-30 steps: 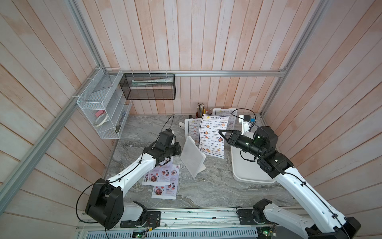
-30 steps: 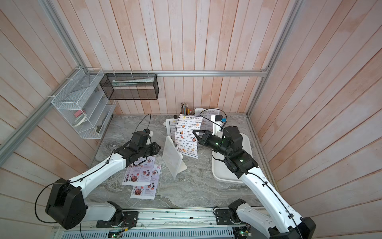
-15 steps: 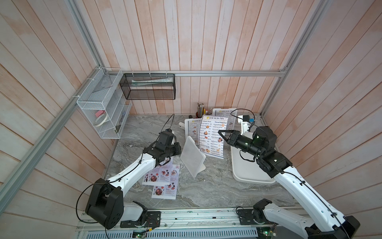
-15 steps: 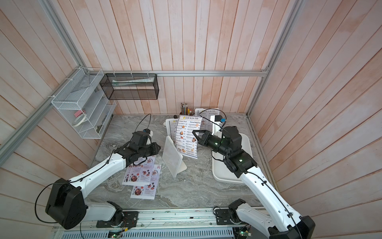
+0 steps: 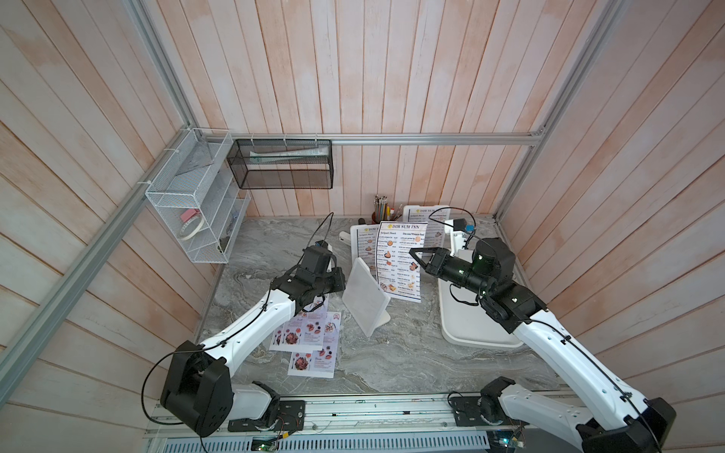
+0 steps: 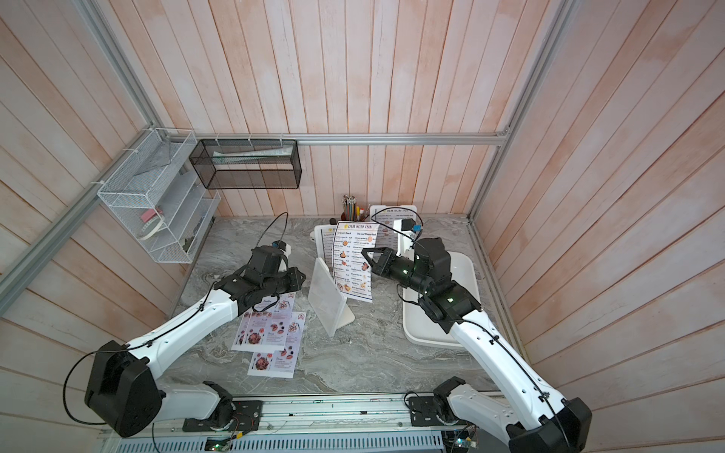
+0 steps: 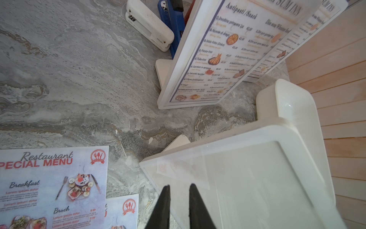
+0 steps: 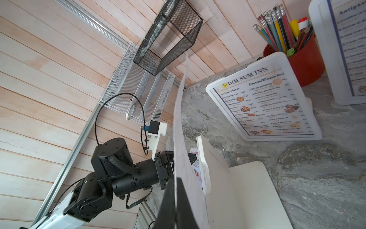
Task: Replace the menus in the menu holders
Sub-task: Insert the menu into the menu holder.
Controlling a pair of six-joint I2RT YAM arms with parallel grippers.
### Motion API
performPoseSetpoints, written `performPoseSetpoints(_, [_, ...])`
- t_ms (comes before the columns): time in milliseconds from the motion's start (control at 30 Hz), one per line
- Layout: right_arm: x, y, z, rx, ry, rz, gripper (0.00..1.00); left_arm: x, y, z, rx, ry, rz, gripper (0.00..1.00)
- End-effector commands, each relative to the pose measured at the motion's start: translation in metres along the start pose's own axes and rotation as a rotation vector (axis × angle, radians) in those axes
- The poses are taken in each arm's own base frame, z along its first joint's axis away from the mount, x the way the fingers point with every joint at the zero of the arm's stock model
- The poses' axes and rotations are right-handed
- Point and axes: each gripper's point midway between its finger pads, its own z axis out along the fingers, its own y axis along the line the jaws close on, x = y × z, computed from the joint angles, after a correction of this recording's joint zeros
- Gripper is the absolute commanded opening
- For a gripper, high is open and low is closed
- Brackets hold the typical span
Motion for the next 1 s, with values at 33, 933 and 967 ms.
performPoseSetpoints(33, [-0.007, 0.014, 0.008, -0.013, -0.023, -0.072, 0.0, -0.018, -0.009, -0.019, 0.002, -0.058, 0.028, 0.21])
performPoseSetpoints(933, [0.019, 0.03, 0.061, -0.004, -0.152, -0.315, 0.0, -0.022, -0.007, -0.038, -0.022, -0.079, 0.059, 0.21])
performPoseSetpoints(967, [0.018, 0.031, 0.061, -0.012, -0.162, -0.321, 0.0, -0.023, -0.007, -0.038, -0.022, -0.077, 0.059, 0.21])
